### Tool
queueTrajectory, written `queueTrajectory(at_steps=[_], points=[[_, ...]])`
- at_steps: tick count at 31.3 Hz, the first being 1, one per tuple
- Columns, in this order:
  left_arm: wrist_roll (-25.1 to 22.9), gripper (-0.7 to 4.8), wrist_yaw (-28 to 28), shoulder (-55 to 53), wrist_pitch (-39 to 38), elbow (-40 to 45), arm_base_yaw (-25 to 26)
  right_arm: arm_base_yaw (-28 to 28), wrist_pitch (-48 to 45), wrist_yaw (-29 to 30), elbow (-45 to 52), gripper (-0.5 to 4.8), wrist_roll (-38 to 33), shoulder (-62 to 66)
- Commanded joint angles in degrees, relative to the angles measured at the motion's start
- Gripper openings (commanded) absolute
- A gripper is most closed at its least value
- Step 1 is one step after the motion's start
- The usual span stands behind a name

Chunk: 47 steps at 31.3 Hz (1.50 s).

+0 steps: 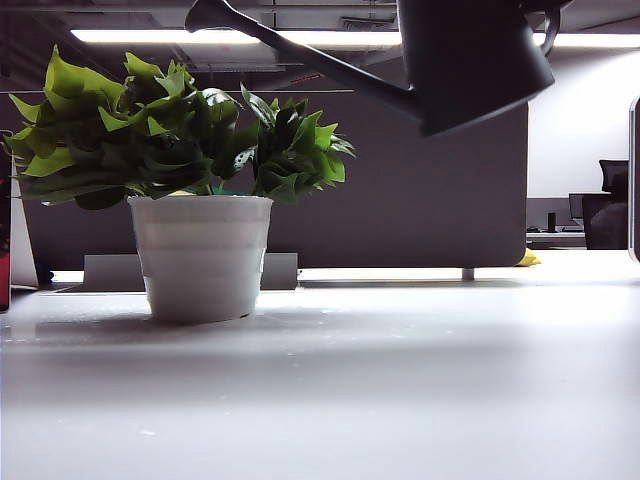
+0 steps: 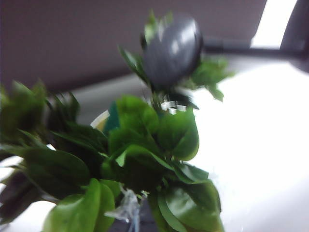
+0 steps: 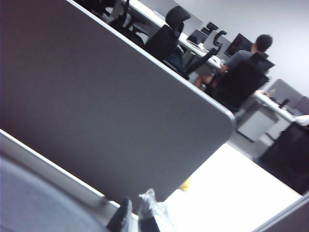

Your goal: Pick up the watering can from the table, water the potted plant, and put the can back.

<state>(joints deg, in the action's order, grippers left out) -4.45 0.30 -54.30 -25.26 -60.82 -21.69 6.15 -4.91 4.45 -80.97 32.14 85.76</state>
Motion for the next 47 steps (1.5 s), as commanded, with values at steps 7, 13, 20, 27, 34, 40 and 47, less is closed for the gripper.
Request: queueTrajectory(at_steps=[7, 13, 20, 27, 34, 40, 47], points=[[0.1, -0.05, 1.0, -10.3, -5.2, -8.0, 0.7, 0.2, 0.9, -3.7, -10.8, -0.01, 6.5, 2.5], [0.1, -0.05, 1.0, -11.6, -6.0, -8.4, 0.6, 0.9, 0.6, -6.1, -11.8, -0.01, 13.0, 4.3], [-0.1, -0.05, 1.0, -11.5, -6.0, -8.4, 0.6, 1.4, 0.6, -8.0, -12.1, -0.01, 14.8, 7.5], [-1.6, -0.05, 0.8, -11.5, -7.4, -8.4, 0.7, 1.6, -1.1, -10.1, -12.2, -0.01, 20.9, 8.5], [-1.6, -0.05, 0.8, -11.6, -7.3, -8.4, 0.7, 1.7, -6.0, -10.3, -12.2, -0.01, 23.3, 8.5], [-1.6, -0.05, 0.4, -11.5, -7.6, -8.4, 0.7, 3.1, -7.4, -10.3, -12.2, -0.01, 27.8, 8.5], [-1.6, -0.05, 0.4, -11.5, -10.4, -8.4, 0.7, 4.7, -10.0, -10.4, -12.2, -0.01, 31.0, 8.5]])
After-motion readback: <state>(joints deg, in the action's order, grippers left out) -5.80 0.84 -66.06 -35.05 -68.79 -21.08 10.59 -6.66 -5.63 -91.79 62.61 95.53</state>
